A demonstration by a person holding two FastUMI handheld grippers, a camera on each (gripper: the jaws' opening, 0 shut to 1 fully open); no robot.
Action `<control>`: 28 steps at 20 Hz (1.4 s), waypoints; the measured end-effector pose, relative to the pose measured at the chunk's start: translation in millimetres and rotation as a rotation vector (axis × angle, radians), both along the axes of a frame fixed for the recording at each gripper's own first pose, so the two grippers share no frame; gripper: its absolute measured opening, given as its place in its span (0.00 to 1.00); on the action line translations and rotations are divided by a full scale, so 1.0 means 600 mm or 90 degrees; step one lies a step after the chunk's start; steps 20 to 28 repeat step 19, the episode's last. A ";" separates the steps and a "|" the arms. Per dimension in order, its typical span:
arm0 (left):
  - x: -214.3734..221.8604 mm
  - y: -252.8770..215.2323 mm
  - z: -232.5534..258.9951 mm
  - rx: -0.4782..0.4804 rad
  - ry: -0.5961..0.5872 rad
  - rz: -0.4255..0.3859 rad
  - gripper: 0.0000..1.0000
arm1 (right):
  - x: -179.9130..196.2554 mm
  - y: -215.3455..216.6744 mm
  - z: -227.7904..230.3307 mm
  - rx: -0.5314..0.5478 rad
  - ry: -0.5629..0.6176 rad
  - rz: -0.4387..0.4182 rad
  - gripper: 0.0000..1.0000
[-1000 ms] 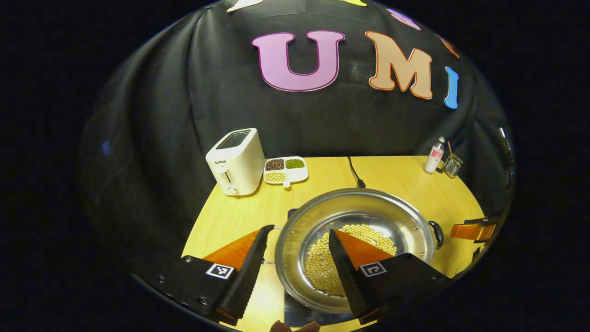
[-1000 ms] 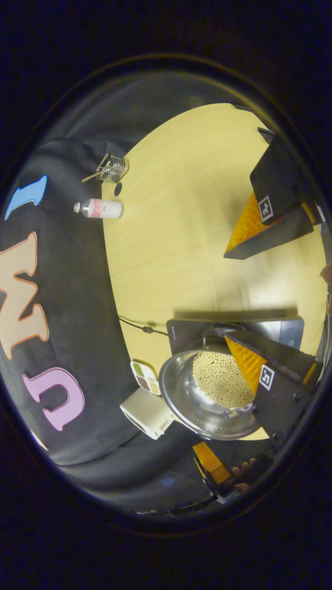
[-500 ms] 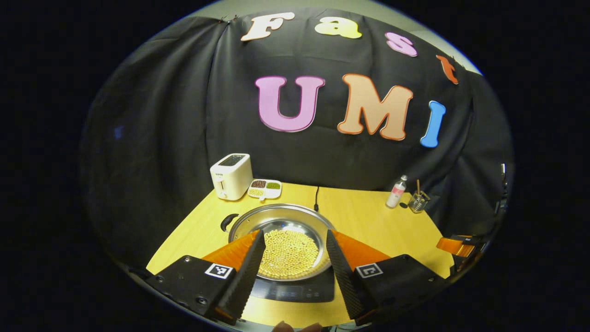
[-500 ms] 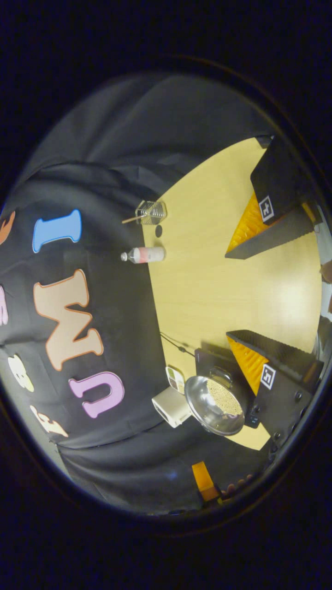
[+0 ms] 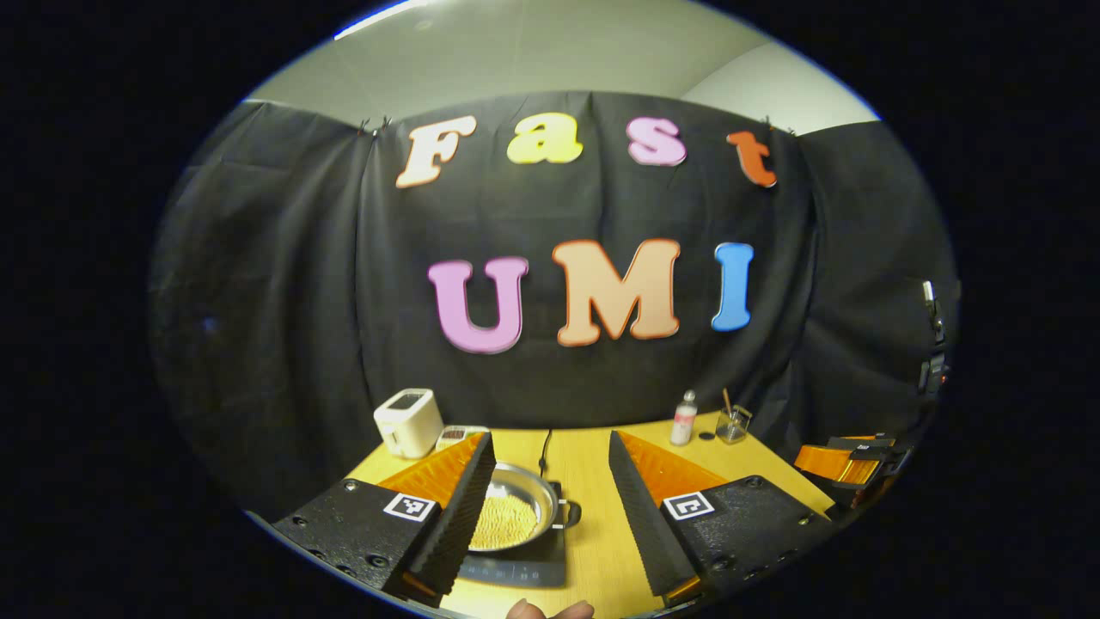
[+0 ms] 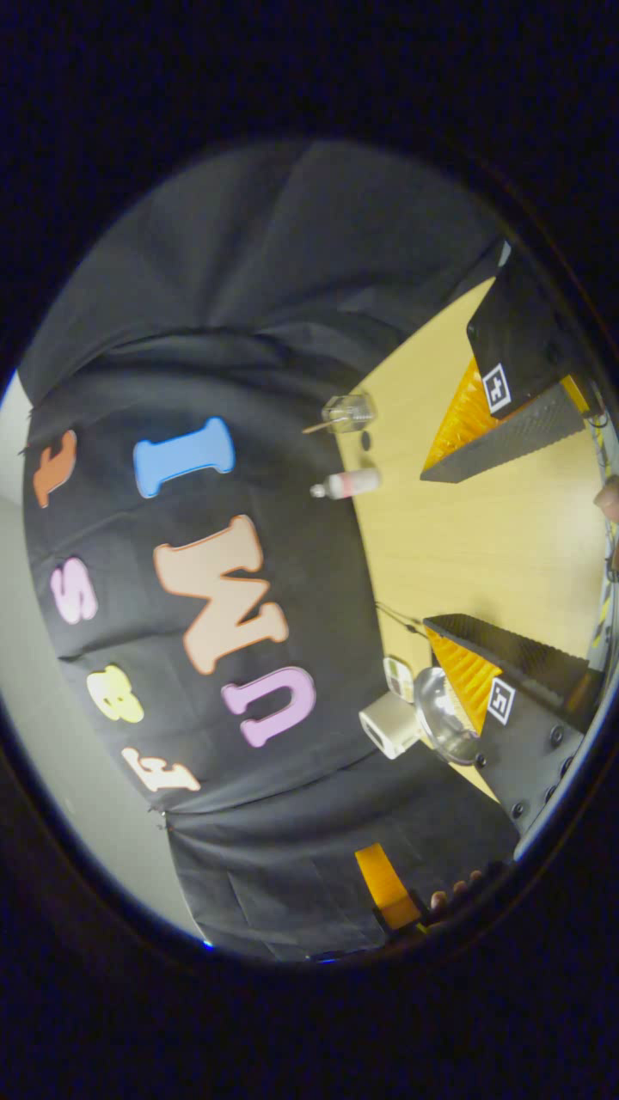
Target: First push the handle of the pot to place it horizontally, then grasp the pot with both hands and set it on the induction cooktop.
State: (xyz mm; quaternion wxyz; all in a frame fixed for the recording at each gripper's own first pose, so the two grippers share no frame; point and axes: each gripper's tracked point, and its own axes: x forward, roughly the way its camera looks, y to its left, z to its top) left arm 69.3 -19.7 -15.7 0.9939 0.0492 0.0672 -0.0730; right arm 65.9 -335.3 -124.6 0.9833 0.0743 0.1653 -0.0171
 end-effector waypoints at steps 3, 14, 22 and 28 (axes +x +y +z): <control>-0.021 -0.013 0.005 -0.012 -0.020 -0.032 0.82 | -0.011 -0.003 0.044 -0.074 -0.067 -0.009 0.96; -0.073 0.094 -0.023 -0.054 -0.017 -0.023 0.82 | -0.083 0.164 0.105 -0.187 -0.158 0.033 0.97; -0.087 0.148 -0.031 -0.059 0.004 0.031 0.79 | -0.078 0.163 0.114 -0.189 -0.150 0.041 0.98; -0.087 0.148 -0.031 -0.059 0.004 0.031 0.79 | -0.078 0.163 0.114 -0.189 -0.150 0.041 0.98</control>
